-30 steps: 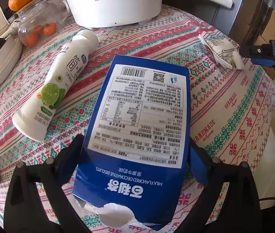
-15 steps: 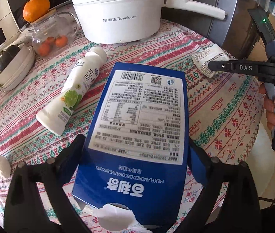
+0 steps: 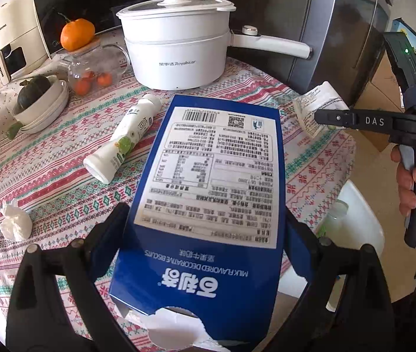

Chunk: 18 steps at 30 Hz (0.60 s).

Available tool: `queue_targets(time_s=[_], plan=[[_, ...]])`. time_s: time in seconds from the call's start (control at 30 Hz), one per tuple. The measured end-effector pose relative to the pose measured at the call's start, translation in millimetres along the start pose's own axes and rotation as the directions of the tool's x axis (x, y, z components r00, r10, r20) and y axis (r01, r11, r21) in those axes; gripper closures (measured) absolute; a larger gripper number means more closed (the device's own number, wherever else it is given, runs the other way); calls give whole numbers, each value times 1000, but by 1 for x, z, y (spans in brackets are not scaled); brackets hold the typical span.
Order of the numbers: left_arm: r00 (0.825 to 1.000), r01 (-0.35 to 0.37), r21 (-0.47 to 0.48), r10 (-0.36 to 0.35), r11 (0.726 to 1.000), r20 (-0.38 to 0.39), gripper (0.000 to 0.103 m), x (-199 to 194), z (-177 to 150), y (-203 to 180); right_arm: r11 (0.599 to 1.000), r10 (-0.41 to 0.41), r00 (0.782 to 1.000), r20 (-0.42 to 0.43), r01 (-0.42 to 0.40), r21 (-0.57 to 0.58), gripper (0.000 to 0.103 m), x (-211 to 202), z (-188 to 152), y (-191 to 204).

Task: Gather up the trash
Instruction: 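Hold the blue box with the left tool while the right tool grasps the white wrapper packet, then carry the blue box and wrapper packet over the white bin and release both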

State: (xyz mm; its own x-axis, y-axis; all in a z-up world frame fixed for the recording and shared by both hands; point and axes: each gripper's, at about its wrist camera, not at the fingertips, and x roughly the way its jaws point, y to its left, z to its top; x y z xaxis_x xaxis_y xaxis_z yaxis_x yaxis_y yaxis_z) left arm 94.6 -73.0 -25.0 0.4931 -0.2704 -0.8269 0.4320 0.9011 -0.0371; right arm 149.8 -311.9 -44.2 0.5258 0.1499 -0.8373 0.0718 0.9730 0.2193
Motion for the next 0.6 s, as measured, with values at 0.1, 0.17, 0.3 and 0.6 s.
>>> queue_targets(time_s=[0.1,0.17,0.3,0.6], plan=[[1000,19,17,-20,1000,18,7,-16,-10,-10,999,19,1000,2,-19,27,88,-21,-12,1],[999,37,18,-37,999,15,7,-23,-17,-17,999,21,1000,2,-21,39,88,-35,-21,1],[998,61,53,-61,997,-5,7,-33,-32,-34,999,23,1000,1,-23,49,88,-65,-41,-1],[985,163,196,-148,967,-92,7,-37,-62,-89,996,-18,998,-59,23,85,88,-100,-93,-22]])
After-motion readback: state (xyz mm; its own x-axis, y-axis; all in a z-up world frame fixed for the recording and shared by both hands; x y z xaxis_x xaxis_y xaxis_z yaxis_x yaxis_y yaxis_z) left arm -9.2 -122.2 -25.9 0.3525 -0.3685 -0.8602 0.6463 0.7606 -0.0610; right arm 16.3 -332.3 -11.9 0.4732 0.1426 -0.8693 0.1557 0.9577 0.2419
